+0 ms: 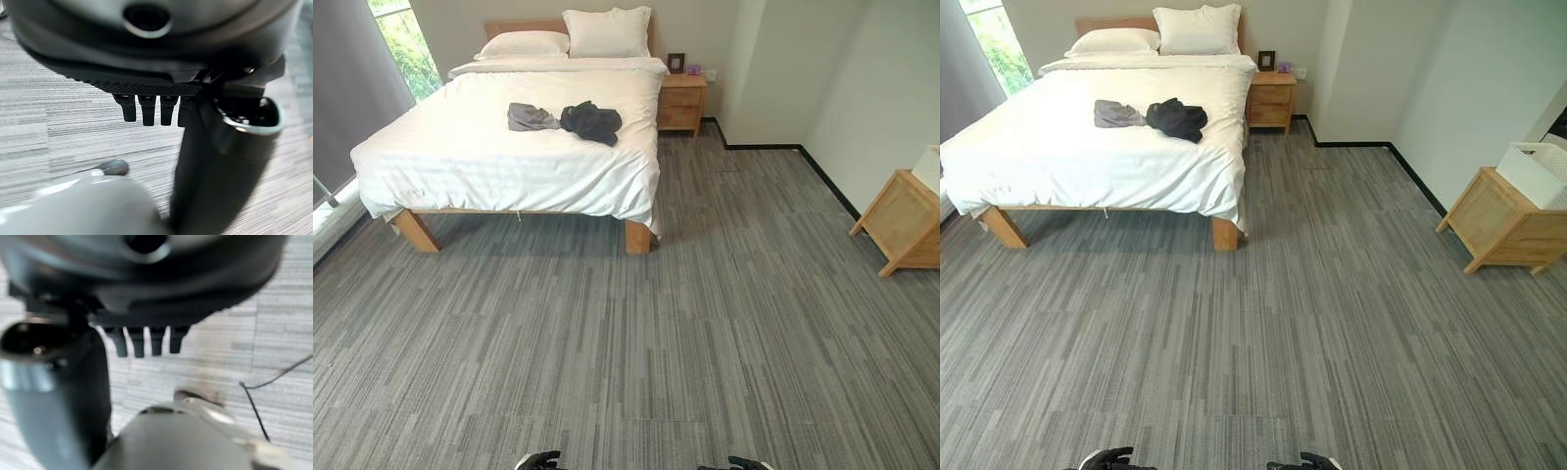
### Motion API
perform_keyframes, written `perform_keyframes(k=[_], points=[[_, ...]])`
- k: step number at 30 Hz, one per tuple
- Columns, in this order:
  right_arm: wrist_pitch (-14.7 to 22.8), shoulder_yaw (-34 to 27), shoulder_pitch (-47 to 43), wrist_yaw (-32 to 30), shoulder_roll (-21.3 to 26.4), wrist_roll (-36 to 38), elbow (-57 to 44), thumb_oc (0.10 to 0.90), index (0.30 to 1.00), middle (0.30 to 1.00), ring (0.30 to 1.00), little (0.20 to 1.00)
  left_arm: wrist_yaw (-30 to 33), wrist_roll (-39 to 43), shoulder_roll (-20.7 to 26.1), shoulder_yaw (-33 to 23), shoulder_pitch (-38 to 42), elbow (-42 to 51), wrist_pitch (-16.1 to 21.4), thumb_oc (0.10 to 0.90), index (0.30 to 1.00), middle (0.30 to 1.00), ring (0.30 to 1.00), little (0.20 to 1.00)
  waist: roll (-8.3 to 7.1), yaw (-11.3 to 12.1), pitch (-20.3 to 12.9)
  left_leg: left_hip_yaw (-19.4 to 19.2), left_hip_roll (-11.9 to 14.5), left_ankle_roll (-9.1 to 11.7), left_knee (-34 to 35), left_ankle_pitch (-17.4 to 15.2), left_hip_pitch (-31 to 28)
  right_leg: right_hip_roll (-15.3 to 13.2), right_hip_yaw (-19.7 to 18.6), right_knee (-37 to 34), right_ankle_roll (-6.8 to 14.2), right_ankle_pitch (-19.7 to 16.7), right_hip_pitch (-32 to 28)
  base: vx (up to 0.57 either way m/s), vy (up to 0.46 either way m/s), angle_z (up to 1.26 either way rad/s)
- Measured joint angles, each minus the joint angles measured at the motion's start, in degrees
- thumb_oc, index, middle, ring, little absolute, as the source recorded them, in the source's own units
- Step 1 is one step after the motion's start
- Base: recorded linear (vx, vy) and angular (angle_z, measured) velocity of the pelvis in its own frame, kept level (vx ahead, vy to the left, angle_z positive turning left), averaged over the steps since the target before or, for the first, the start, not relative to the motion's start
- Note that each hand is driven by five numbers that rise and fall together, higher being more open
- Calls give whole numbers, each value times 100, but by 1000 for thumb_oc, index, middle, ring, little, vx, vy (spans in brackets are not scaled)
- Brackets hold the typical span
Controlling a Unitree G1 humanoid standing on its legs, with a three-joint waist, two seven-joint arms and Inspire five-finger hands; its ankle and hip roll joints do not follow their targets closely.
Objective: Pick up bed clothes into laundry basket.
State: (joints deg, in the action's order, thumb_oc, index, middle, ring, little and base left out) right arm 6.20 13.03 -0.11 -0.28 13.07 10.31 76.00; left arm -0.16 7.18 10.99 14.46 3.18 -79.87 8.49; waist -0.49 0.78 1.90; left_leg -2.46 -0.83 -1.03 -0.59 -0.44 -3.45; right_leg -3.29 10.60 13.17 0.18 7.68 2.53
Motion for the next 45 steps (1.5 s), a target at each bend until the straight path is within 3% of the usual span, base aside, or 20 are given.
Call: perform_keyframes(k=[4, 8, 11, 14, 15, 17, 19, 23, 28, 29, 31, 34, 35, 37, 38, 39, 40, 41, 44, 45], points=[[20, -21, -36, 4, -17, 55, 0, 800, 900, 900, 900, 900, 93, -48, 42, 41, 49, -6, -2, 800, 900, 900, 900, 900, -41, -5, 29, 0, 2, 4, 17, 3, -9, -2, 3, 13, 6, 4, 6, 8, 3, 0], [19, -465, -34, -12, -22, 855, -134, 800, 900, 900, 900, 900, 107, 360, 46, -51, 58, 80, -18, 800, 900, 900, 900, 900, -47, -8, 35, -2, -4, 4, 9, 5, -41, -2, 9, -4, -3, -3, 6, 14, 13, 1], [43, -533, 30, -197, 57, 1398, -1099, 800, 900, 900, 900, 900, 286, 1000, 124, -198, 82, 680, -28, 800, 900, 900, 900, 900, -52, -33, 86, -17, -4, 1, -3, 6, -32, 1, -1, -41, -5, -30, 7, -19, 33, -4], [78, -502, -55, -342, 362, 1455, -2709, 800, 900, 900, 900, 900, 452, 1509, 438, -182, 240, 2195, -4, 800, 900, 900, 900, 900, -18, -50, 159, -27, -2, -23, -4, 28, -28, 3, -7, -101, 20, -81, -15, 0, 0, 0], [52, -443, -129, -369, 618, 1422, -3397, 800, 900, 900, 900, 900, 496, 1652, 661, -189, 281, 3079, -36, 800, 900, 900, 900, 900, 10, -41, 186, -28, -6, -32, 5, 41, -4, 5, -7, -148, 32, -123, -9, -60, 23, 1], [277, -498, -373, -384, 873, 1341, -3781, 800, 900, 900, 900, 900, 508, 1759, 891, -216, 509, 3834, 220, 800, 900, 900, 900, 900, 45, -19, 222, -21, -8, -36, 105, 112, -47, 12, 6, -234, 38, -186, -56, -7, 18, 2], [272, -524, -520, -451, 1033, 1307, -4148, 800, 900, 900, 900, 900, 601, 1795, 1060, -269, 704, 4398, 293, 800, 900, 900, 900, 900, 64, -9, 223, -14, -9, -36, 117, 112, -61, 30, 5, -342, 57, -217, -113, 16, 47, 1], [266, -403, -637, -508, 1008, 1244, -4347, 800, 900, 900, 900, 900, 694, 1980, 1051, -382, 809, 4599, 332, 800, 900, 900, 900, 900, 114, -11, 259, -50, -9, -37, 204, 111, -125, 57, -14, -531, 82, -280, -190, 6, 72, -6], [171, -220, -631, -507, 964, 1244, -4290, 800, 900, 900, 900, 900, 747, 1973, 956, -373, 662, 4460, 123, 800, 900, 900, 900, 900, 162, 11, 425, -113, -56, -51, 195, 117, -118, 16, -160, -464, 97, -302, -121, -5, 118, -15], [166, -215, -626, -501, 954, 1248, -4294, 800, 900, 900, 900, 900, 746, 1972, 943, -370, 647, 4457, 83, 800, 900, 900, 900, 900, 171, 1, 497, -103, -84, -59, 196, 113, -118, -13, -182, -347, 147, -278, -58, 33, 171, -14], [143, -231, -580, -498, 950, 1270, -4365, 800, 900, 900, 900, 900, 744, 1965, 925, -366, 658, 4487, 25, 800, 900, 900, 900, 900, 232, -60, 707, -43, -77, -103, 204, 101, -138, -129, -279, 801, 503, -79, 476, 103, 154, 6], [138, -238, -473, -485, 816, 1301, -4378, 800, 900, 900, 900, 900, 810, 1945, 917, -375, 669, 4555, 4, 800, 900, 900, 900, 900, 113, -110, 1018, 24, -115, -239, 177, -65, -272, -415, -309, 2501, 794, 83, 1347, 289, 21, 10], [138, -240, -471, -486, 800, 1302, -4383, 800, 900, 900, 900, 900, 829, 1946, 916, -375, 670, 4559, 0, 800, 900, 900, 900, 900, 108, -140, 1064, 42, -124, -229, 169, -69, -285, -470, -302, 2525, 811, 100, 1427, 439, -68, 2], [91, -238, -432, -486, 801, 1305, -4726, 800, 900, 900, 900, 900, 880, 1948, 975, -399, 695, 4582, -15, 800, 900, 900, 900, 900, 63, -288, 1243, 157, -207, -296, 186, -233, -286, -890, -394, 2079, 886, 28, 2198, 350, -91, 7], [92, -241, -432, -483, 799, 1305, -4786, 800, 900, 900, 900, 900, 879, 1948, 996, -404, 700, 4587, -16, 800, 900, 900, 900, 900, 67, -332, 1269, 195, -205, -304, 184, -227, -274, -940, -397, 1671, 929, -12, 2208, 602, -165, 37], [96, -284, -396, -484, 793, 1322, -4822, 800, 900, 900, 900, 900, 879, 1950, 986, -419, 756, 4599, -6, 800, 900, 900, 900, 900, 1, -517, 1310, 372, -196, -173, 143, -322, -288, -1037, -450, 601, 1143, -251, 2257, 794, -219, 68], [90, -328, -366, -495, 772, 1349, -4821, 800, 900, 900, 900, 900, 884, 1952, 974, -425, 841, 4602, -6, 800, 900, 900, 900, 900, -59, -619, 1326, 554, -192, -171, 59, -425, -243, -1109, -356, -286, 1259, -351, 2130, 774, -180, 82], [83, -358, -361, -496, 763, 1349, -4802, 800, 900, 900, 900, 900, 878, 1951, 961, -429, 881, 4608, -5, 800, 900, 900, 900, 900, -100, -655, 1335, 644, -107, -132, 107, -468, -311, -1121, -274, -685, 1231, -512, 2119, 592, -166, 63], [76, -510, -168, -495, 763, 1346, -4857, 800, 900, 900, 900, 900, 869, 1946, 844, -434, 850, 4646, -5, 800, 900, 900, 900, 900, -77, -899, 1271, 1088, 365, 196, 370, -727, -674, -956, 187, -908, 1213, -777, 1702, 480, -160, 79], [53, -537, -164, -503, 780, 1345, -4855, 800, 900, 900, 900, 900, 888, 1949, 788, -443, 828, 4651, -8, 800, 900, 900, 900, 900, 23, -904, 1253, 1144, 580, 278, 472, -716, -800, -811, 246, -748, 1144, -1024, 1706, 585, -253, 83]])
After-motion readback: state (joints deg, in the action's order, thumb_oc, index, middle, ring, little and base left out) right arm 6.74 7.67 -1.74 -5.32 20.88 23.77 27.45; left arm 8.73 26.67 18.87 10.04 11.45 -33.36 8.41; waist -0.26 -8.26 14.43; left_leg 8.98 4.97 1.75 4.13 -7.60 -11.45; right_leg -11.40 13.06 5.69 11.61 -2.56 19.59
